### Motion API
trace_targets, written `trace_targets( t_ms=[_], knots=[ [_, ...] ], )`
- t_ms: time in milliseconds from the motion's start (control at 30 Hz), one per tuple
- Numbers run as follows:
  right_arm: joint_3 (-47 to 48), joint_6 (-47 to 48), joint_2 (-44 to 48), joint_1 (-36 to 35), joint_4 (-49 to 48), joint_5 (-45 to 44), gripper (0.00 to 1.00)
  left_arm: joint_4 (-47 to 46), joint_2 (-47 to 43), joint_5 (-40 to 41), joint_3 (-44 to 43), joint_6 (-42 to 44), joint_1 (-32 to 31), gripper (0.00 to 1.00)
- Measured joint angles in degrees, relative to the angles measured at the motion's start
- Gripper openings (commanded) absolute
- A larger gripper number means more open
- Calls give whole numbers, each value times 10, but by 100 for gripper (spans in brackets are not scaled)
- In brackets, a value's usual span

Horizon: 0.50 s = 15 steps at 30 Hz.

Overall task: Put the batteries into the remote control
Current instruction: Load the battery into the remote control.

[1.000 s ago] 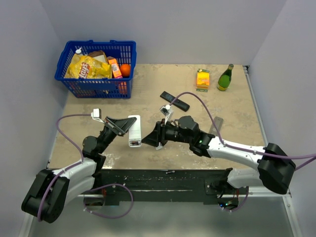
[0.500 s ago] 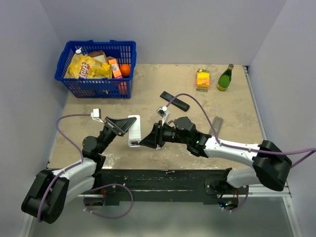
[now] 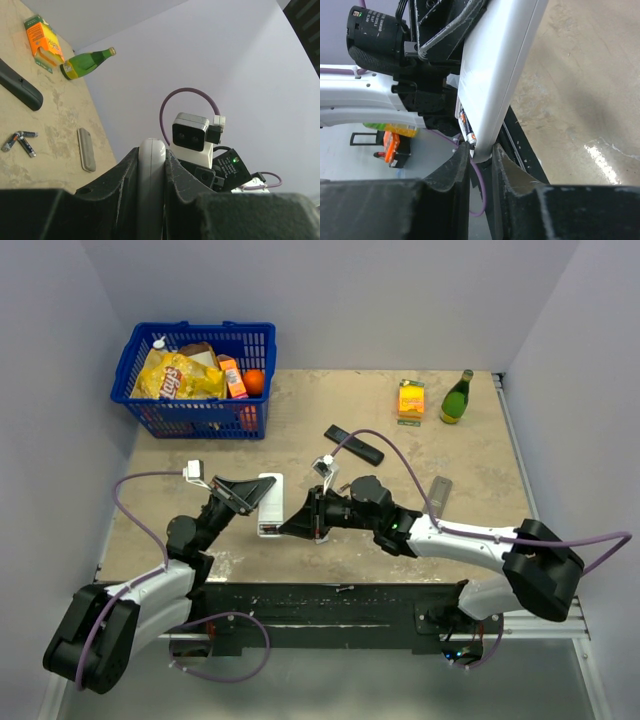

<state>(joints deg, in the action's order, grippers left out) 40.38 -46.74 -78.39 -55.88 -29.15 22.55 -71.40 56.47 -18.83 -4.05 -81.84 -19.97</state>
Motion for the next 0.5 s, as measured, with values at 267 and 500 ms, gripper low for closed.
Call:
trace_targets(
  t_ms=[267,500],
  knots=[
    [2,-9,-4,0,7,-3,0,0,-2,12,0,12,-11,0],
    [7,-12,-2,-2,25,-18,0,2,-2,22,0,25,-21,0]
  ],
)
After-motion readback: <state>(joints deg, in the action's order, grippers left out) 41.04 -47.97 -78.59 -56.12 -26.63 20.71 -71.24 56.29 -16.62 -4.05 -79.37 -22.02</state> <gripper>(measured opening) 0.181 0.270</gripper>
